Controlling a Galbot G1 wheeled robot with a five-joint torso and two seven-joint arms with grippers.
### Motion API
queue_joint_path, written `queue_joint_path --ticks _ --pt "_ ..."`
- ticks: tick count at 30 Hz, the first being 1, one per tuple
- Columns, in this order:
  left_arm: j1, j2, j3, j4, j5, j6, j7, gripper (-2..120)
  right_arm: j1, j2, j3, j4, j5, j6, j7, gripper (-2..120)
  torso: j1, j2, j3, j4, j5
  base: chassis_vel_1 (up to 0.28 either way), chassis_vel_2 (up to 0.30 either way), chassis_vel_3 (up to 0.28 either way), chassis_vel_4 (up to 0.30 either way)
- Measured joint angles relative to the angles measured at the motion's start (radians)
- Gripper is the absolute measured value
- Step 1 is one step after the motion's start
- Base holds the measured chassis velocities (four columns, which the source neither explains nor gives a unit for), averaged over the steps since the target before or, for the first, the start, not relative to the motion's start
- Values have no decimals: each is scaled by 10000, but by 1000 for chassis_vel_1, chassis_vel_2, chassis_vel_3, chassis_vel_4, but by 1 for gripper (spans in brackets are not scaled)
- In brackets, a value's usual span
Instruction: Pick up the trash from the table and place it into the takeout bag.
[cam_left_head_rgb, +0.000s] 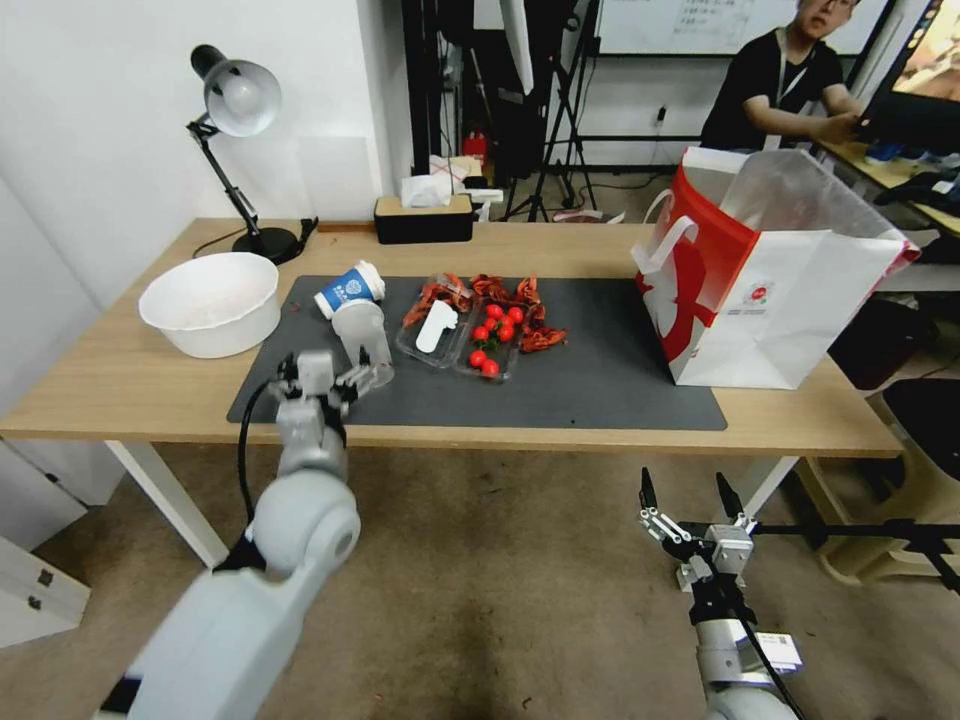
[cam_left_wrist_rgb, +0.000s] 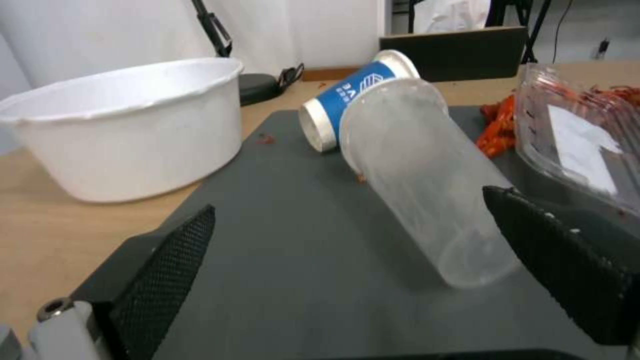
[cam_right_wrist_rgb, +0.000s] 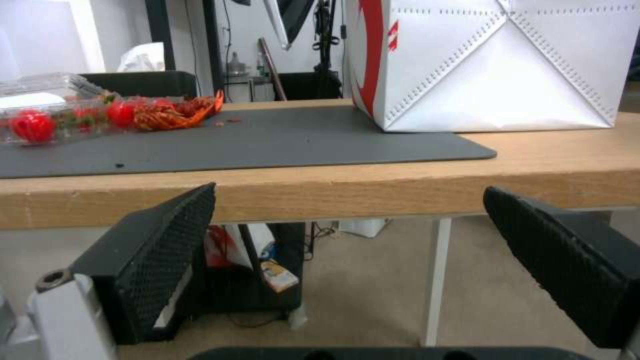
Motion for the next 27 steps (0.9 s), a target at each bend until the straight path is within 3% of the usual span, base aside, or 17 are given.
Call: queue_joint_path --ticks 1,5,12,19,27 --pt "0 0 0 0 0 0 0 100 0 0 0 0 0 0 0 100 0 0 0 0 0 0 0 0 0" --pt "1927 -523 -574 -823 892 -607 532 100 12 -42 17 -9 6 23 0 100 0 0 0 -1 2 0 0 0 0" --pt "3176 -957 -697 -1504 1496 -1294 984 100 26 -29 5 -19 14 36 3 100 0 0 0 -1 2 0 0 0 0" --pt "3699 -1330 -655 -1618 2130 -1752 1437 100 4 2 9 -7 36 73 16 100 0 0 1 -2 2 0 0 0 0" --pt "3572 -1289 -759 -1337 2093 -1869 1634 100 1 26 16 -2 45 84 23 100 0 0 1 -2 0 0 0 0 0"
